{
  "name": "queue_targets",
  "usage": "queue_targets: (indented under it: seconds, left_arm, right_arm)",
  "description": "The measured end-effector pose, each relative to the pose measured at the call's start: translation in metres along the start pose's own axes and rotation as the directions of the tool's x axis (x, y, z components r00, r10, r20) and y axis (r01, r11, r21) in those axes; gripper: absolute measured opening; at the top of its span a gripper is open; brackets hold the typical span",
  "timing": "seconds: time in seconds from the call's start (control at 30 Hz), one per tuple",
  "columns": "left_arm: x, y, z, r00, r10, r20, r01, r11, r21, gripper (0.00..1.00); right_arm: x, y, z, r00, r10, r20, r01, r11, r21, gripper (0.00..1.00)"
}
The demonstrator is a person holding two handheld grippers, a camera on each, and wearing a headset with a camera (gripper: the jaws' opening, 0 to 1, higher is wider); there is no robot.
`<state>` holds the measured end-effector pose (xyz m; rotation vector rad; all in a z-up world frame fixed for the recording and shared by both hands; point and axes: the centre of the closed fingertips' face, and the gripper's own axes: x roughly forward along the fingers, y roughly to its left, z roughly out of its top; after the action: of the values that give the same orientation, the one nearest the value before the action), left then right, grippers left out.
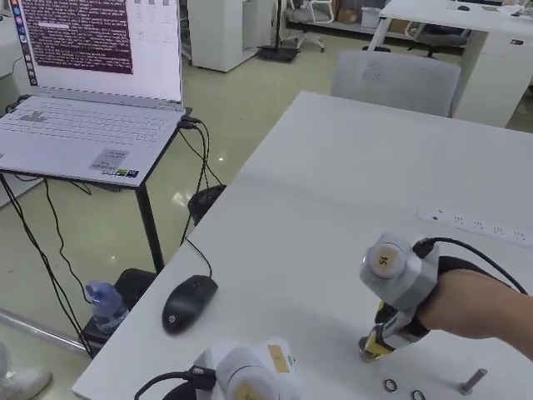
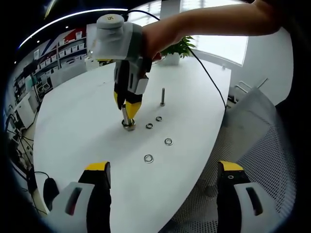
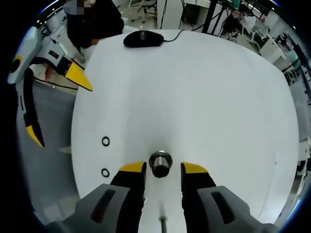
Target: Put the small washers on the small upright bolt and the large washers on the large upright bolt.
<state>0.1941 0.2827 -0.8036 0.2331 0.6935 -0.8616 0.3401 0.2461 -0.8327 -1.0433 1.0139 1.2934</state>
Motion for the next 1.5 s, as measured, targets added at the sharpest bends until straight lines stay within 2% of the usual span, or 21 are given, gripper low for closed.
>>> queue_targets:
  seconds: [0.4,0.63,0.8,0.9,1.17,1.5]
  left_arm:
    - [-0.002,-0.002,0.003,0.9999,0.008,0.009,-0.008,1.0,-0.003,0.91]
    - [-0.002,-0.003,0.002,1.0,0.009,-0.003,-0.009,1.0,0.006,0.91]
    - [-0.003,-0.002,0.003,0.9999,0.011,-0.004,-0.011,1.0,0.01,0.92]
    - [-0.003,-0.003,0.003,0.9999,0.007,-0.009,-0.007,1.0,0.013,0.92]
    - [-0.003,-0.003,0.001,1.0,0.002,-0.009,-0.002,1.0,0.01,0.92]
    - [-0.003,-0.006,-0.001,1.0,-0.002,-0.008,0.002,1.0,0.007,0.9]
  right_arm:
    - [-0.01,0.005,-0.021,1.0,-0.004,-0.006,0.004,1.0,0.018,0.29]
    - [-0.014,0.01,-0.036,1.0,-0.003,-0.008,0.003,1.0,0.022,0.29]
    - [-0.016,0.013,-0.044,1.0,-0.002,-0.001,0.002,1.0,0.03,0.29]
    - [-0.017,0.016,-0.044,0.9998,0.004,0.022,-0.005,0.999,0.039,0.29]
    - [-0.006,0.027,-0.044,0.9993,0.017,0.032,-0.018,1.0,0.019,0.29]
    - [0.009,0.033,-0.044,0.9987,0.017,0.049,-0.018,1.0,0.024,0.28]
